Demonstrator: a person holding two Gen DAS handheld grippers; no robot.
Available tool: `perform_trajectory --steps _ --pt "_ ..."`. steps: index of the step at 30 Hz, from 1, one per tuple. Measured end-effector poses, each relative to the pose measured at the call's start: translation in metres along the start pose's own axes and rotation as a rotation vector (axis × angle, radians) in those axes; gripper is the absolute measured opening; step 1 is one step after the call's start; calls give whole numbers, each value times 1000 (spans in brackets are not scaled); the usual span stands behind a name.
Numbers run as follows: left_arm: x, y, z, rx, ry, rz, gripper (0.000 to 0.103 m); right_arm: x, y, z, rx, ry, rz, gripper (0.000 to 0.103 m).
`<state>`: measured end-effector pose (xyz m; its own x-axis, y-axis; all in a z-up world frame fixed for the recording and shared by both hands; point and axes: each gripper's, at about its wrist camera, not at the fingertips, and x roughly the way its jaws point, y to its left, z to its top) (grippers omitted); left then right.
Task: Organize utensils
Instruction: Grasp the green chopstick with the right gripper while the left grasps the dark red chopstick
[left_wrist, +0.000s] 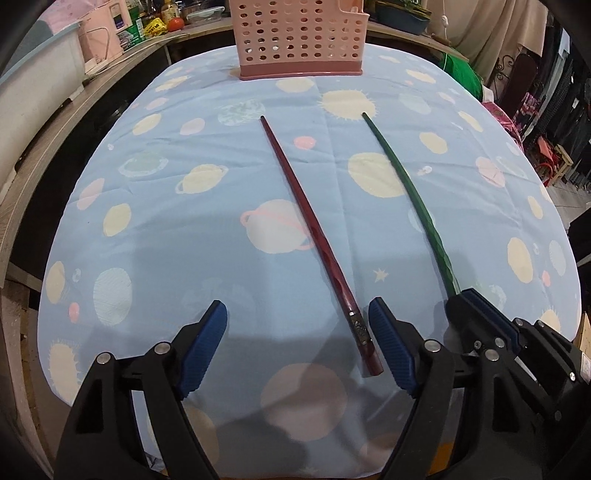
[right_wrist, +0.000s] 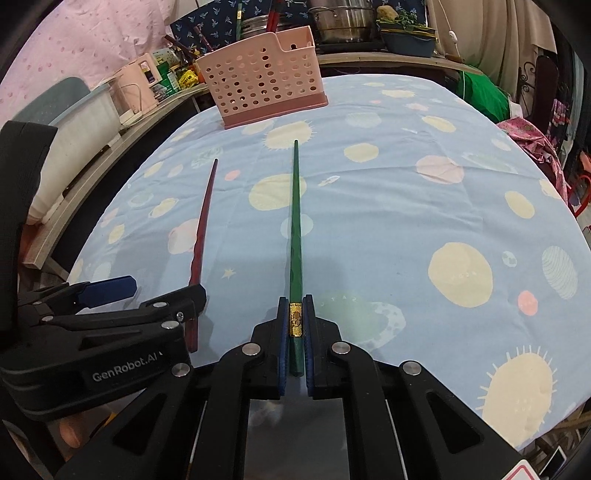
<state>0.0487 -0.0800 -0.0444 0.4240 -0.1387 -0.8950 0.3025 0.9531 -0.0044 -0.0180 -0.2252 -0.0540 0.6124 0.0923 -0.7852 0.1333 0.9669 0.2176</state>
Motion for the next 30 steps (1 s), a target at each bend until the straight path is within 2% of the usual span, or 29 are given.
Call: perform_trajectory --steps 10,16,19,24,28,30 --pt "3 1 -4 -19 14 -5 75 1 1 0 -7 1 -6 7" --pt "1 7 -6 -29 6 -8 65 1 1 0 -10 2 -7 7" --pt "-1 11 -6 -36 3 -10 56 0 1 -1 -12 3 -8 7" --pt "-4 18 -7 -50 -3 -8 31 0 1 -1 -12 3 -8 7" --pt "-5 20 -7 -56 -6 -9 21 0 1 0 -13 3 -8 7" --pt "-5 20 -8 -55 -6 -12 11 0 1 -1 -13 3 -8 7"
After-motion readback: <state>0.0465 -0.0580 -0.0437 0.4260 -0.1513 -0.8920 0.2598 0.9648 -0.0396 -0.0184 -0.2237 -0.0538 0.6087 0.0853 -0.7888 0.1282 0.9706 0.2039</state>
